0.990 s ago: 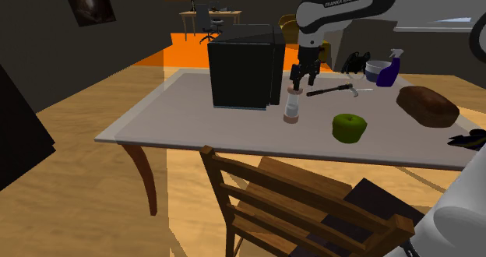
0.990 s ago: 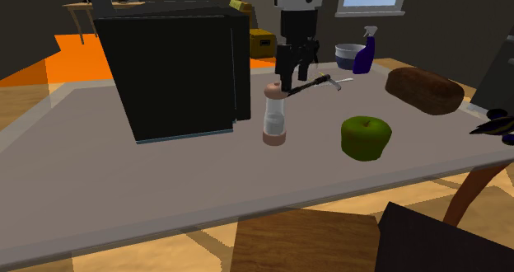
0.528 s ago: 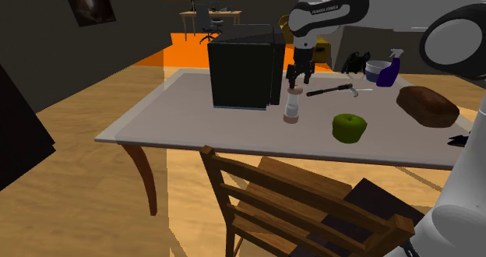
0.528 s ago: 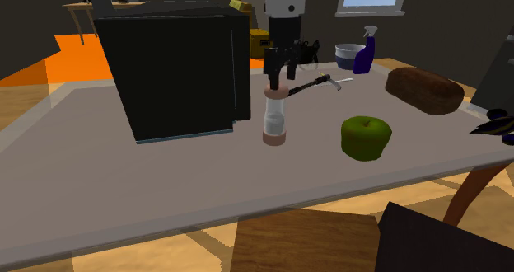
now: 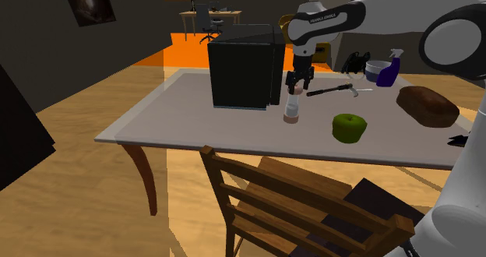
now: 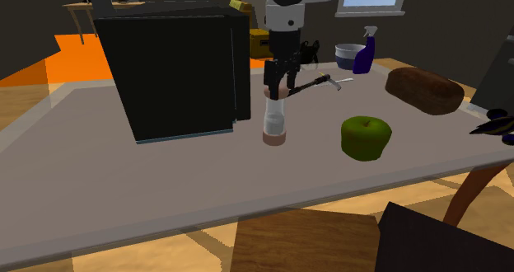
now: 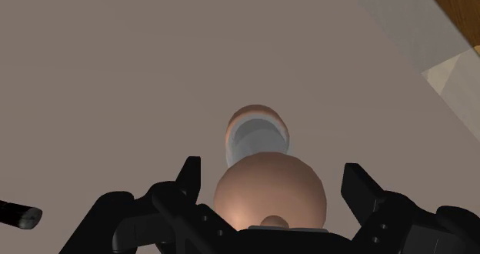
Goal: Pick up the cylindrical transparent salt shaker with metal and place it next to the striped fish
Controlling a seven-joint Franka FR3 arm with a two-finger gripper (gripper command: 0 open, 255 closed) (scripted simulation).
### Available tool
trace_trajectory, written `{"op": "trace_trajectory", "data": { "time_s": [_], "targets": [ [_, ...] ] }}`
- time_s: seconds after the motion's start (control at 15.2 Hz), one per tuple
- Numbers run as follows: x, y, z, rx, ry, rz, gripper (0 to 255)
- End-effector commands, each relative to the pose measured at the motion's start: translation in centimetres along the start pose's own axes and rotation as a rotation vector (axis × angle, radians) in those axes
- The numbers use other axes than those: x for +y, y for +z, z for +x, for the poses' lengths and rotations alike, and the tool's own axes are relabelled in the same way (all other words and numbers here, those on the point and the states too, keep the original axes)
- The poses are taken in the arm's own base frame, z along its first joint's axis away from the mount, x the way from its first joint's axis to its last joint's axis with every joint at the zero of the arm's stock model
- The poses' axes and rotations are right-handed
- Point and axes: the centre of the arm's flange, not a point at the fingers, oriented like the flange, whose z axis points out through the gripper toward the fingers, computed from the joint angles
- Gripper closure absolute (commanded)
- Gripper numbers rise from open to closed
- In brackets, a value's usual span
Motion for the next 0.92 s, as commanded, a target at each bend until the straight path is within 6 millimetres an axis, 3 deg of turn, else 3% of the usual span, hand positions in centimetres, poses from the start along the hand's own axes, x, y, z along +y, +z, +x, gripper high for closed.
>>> {"op": "trace_trajectory", "data": {
  "time_s": [0.0, 0.26, 0.33, 0.86],
  "targets": [
    [0.01, 0.05, 0.02, 0.000, 0.000, 0.000, 0],
    [0.01, 0.05, 0.01, 0.000, 0.000, 0.000, 0],
    [0.01, 0.05, 0.01, 0.000, 0.000, 0.000, 255],
    [0.05, 0.08, -0.01, 0.000, 0.000, 0.000, 255]
  ]
}}
